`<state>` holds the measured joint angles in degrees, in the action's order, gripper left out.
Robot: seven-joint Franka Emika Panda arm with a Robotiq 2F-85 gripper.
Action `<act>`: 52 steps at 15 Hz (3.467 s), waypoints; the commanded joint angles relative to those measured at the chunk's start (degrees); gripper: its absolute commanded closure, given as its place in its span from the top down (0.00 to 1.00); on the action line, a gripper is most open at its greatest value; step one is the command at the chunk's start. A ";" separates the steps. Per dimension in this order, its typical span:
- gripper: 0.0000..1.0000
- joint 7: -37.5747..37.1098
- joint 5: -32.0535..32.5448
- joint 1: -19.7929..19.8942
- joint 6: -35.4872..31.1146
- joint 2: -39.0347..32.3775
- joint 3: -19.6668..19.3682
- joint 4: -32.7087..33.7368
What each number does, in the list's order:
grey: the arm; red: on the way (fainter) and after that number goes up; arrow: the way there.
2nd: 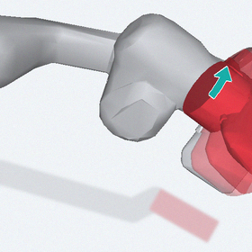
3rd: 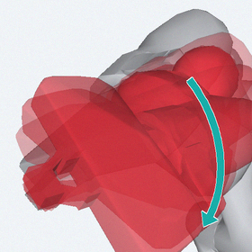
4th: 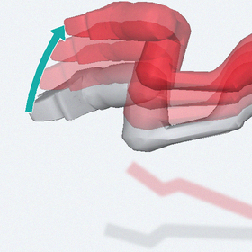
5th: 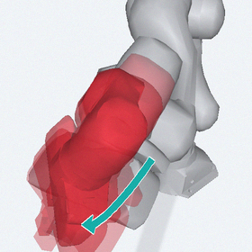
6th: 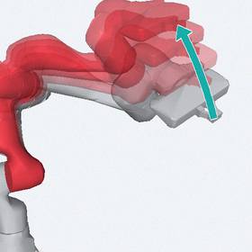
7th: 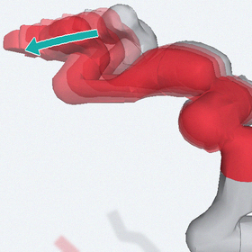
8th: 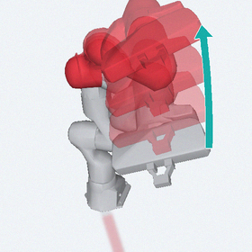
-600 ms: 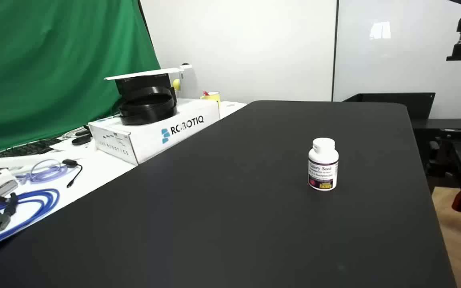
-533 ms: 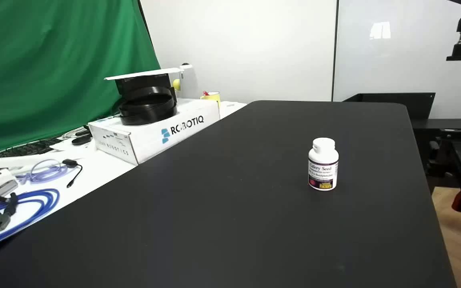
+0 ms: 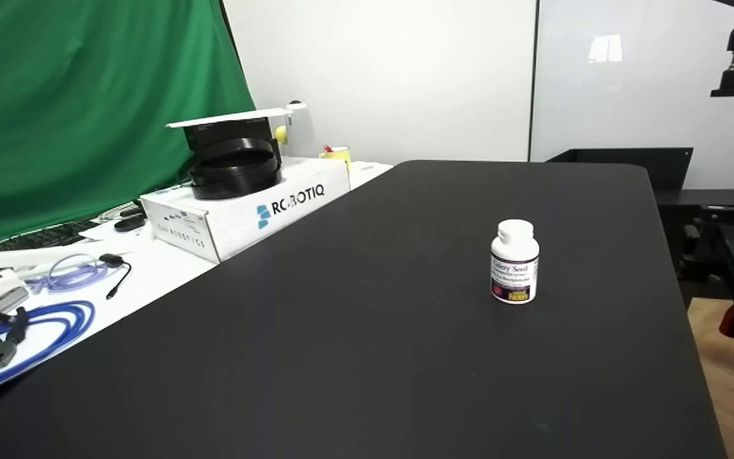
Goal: Pick the bottle and move it up the table
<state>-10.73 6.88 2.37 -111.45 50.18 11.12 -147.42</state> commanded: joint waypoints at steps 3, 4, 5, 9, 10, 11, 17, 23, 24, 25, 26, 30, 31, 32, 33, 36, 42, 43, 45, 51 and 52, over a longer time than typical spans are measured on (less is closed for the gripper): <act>1.00 -0.01 0.38 -0.96 -2.20 -2.43 -1.58 -0.63; 1.00 -0.26 0.47 -0.60 -4.31 -3.63 -1.91 -1.49; 1.00 -0.36 0.49 -0.30 -6.84 -5.08 -2.33 -2.54; 1.00 0.67 -0.74 -0.77 -16.67 -10.37 -4.51 -6.68; 1.00 0.87 -1.04 -0.85 -18.24 -11.80 -4.83 -7.86; 1.00 1.24 -1.34 -1.00 -19.72 -13.14 -5.25 -8.83; 1.00 0.90 -0.21 -0.45 -22.76 -18.20 -5.20 -11.59; 1.00 0.32 0.66 0.20 -24.75 -21.20 -5.06 -11.55; 1.00 0.42 0.70 0.43 -25.27 -22.60 -5.34 -11.55; 1.00 -0.79 1.35 1.35 -26.39 -24.05 -5.06 -11.61; 1.00 -0.99 1.26 1.62 -27.08 -25.16 -5.26 -11.66; 1.00 -0.74 0.58 2.32 -33.24 -31.95 -5.91 -11.79; 1.00 0.04 0.14 1.98 -35.83 -33.91 -6.31 -11.88; 1.00 0.75 -0.35 1.57 -38.17 -35.63 -6.67 -11.91; 1.00 1.20 -1.08 1.06 -40.88 -37.53 -6.91 -11.94; 1.00 1.90 -2.54 -0.05 -47.54 -42.36 -7.27 -11.98; 1.00 2.43 -6.75 -1.85 -51.35 -48.96 -7.58 -11.59; 1.00 2.42 -6.83 -1.87 -51.64 -49.57 -7.69 -11.60; 0.74 1.61 -5.89 -1.82 -52.05 -50.33 -7.91 -11.54; 0.31 0.50 -1.84 -1.65 -52.23 -49.95 -9.04 -11.16; 0.25 0.33 -1.05 -1.62 -52.12 -49.82 -9.22 -11.04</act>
<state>-8.70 3.20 1.19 -163.46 -0.01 3.03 -158.96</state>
